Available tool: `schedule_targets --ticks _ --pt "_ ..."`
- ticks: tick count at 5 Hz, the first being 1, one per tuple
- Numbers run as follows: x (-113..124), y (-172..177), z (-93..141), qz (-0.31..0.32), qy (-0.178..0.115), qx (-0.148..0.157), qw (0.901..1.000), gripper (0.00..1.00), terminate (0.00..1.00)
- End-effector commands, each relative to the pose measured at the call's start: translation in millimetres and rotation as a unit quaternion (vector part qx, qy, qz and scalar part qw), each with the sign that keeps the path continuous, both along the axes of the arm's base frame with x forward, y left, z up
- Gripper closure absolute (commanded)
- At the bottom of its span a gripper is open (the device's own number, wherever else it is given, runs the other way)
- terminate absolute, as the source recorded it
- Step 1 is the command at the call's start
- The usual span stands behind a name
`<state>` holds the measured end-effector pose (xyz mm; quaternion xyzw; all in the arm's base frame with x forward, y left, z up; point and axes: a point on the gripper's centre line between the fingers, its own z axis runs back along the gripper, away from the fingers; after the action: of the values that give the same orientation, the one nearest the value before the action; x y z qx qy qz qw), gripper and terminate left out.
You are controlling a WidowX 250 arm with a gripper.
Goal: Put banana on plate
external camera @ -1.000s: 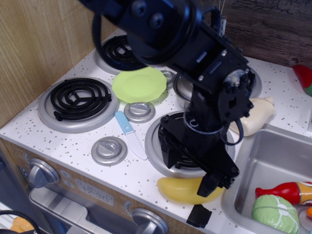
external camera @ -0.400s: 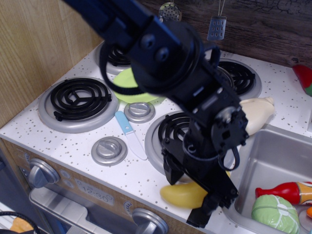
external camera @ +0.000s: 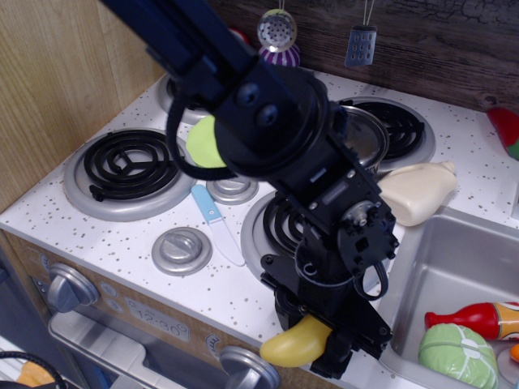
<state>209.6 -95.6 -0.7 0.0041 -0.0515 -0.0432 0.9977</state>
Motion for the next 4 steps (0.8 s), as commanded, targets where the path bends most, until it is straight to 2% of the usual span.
schedule_targets --ticks 1,2,3,4 --pt "13.5 22.9 49.4 -0.002 0.027 0.015 0.9995 1.00 0.00" --pt "27.7 61.3 70.6 0.006 0.034 0.077 0.9964 1.00 0.00" --pt "55.5 105.2 73.5 0.004 0.026 0.086 0.9960 1.00 0.00" --pt "83.8 140.1 74.5 -0.051 0.005 0.093 0.9943 1.00 0.00"
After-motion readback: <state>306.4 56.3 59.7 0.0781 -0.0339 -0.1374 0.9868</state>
